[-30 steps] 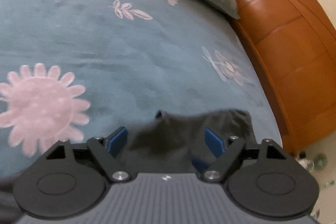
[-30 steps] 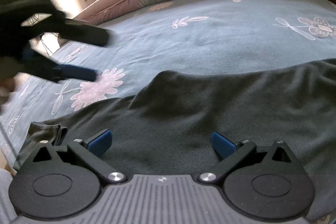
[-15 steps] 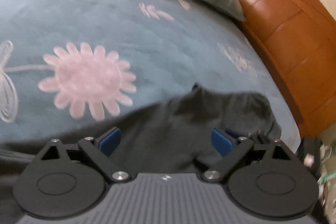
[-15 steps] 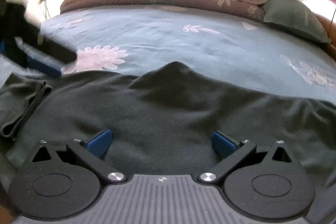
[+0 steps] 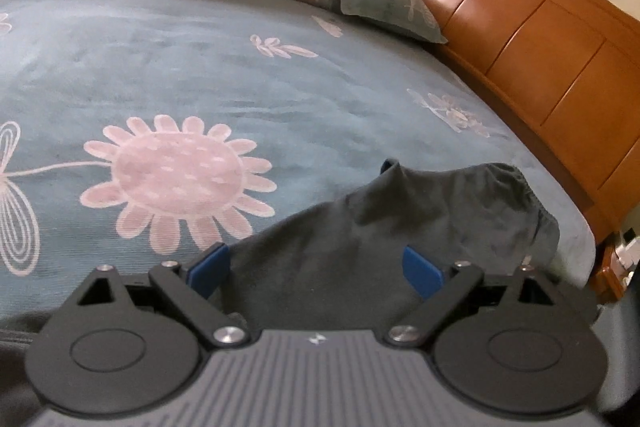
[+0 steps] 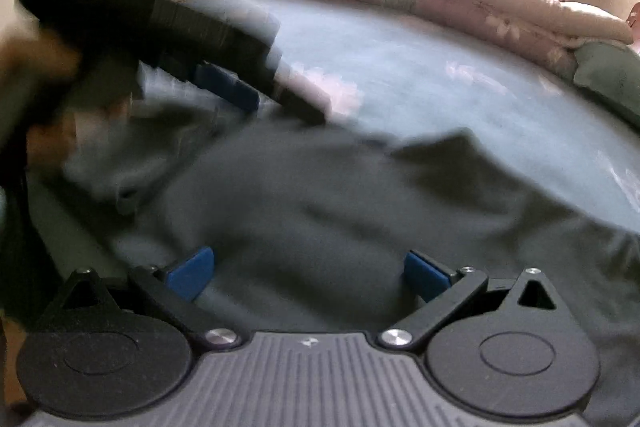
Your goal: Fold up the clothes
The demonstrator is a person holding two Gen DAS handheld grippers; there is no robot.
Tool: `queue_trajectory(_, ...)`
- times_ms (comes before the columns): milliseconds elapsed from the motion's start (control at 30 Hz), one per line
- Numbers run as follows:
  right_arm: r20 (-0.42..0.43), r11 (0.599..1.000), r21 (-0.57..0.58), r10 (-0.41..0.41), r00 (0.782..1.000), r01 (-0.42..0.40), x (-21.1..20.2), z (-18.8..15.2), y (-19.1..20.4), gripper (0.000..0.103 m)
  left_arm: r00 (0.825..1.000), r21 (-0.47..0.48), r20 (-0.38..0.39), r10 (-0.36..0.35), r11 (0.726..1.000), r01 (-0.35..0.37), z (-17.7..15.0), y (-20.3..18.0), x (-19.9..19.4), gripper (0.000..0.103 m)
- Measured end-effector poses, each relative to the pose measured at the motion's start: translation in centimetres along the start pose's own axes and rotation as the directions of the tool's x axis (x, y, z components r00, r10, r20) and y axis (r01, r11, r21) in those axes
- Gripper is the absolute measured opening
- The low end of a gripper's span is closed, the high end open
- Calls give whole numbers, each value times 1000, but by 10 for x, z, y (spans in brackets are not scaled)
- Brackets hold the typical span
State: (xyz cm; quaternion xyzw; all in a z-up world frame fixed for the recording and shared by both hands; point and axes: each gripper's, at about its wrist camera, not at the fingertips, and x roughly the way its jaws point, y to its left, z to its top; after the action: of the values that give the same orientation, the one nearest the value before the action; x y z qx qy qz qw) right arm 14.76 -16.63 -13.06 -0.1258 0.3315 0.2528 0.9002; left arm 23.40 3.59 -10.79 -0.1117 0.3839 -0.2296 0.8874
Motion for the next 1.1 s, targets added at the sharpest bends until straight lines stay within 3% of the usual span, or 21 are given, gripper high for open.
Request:
queue_trajectory(100, -7, 999, 40, -8, 1000, 9, -12, 1, -2, 103, 1000, 10, 15, 14, 1000, -14, 1, -2, -4, 93)
queue_trajectory(167, 2, 994, 81, -69, 998, 69, -20, 4, -12, 103, 999, 34, 22, 24, 999, -25, 0, -6, -6, 93)
queue_trajectory(300, -116, 945, 259, -175, 978, 200, -19, -7, -52, 103, 998, 82, 35, 43, 996, -46, 0, -13, -9, 93)
queue_trajectory(500, -155, 899, 384, -163, 974, 211, -39, -10, -85, 103, 998, 84, 55, 33, 996, -38, 3, -14, -15, 93)
queue_trajectory(633, -124, 789, 576, -171, 977, 211, -44, -28, -132, 103, 999, 89, 50, 21, 996, -26, 3, -15, -14, 93)
queue_trajectory(767, -92, 649, 737, -179, 979, 188, -50, -46, -176, 103, 999, 98, 37, 18, 995, -22, 2, -17, -11, 93)
queue_trajectory(800, -79, 632, 756, -168, 983, 169, -52, -50, -178, 103, 999, 96, 36, 18, 995, -22, 2, -17, -11, 93)
queue_trajectory(867, -66, 632, 760, -154, 986, 150, -56, -54, -177, 103, 999, 95, 34, 21, 995, -24, 2, -17, -9, 93)
queue_trajectory(1100, -116, 716, 663, -188, 975, 217, -51, -46, -162, 103, 999, 102, 31, 14, 995, -17, 3, -20, -7, 93)
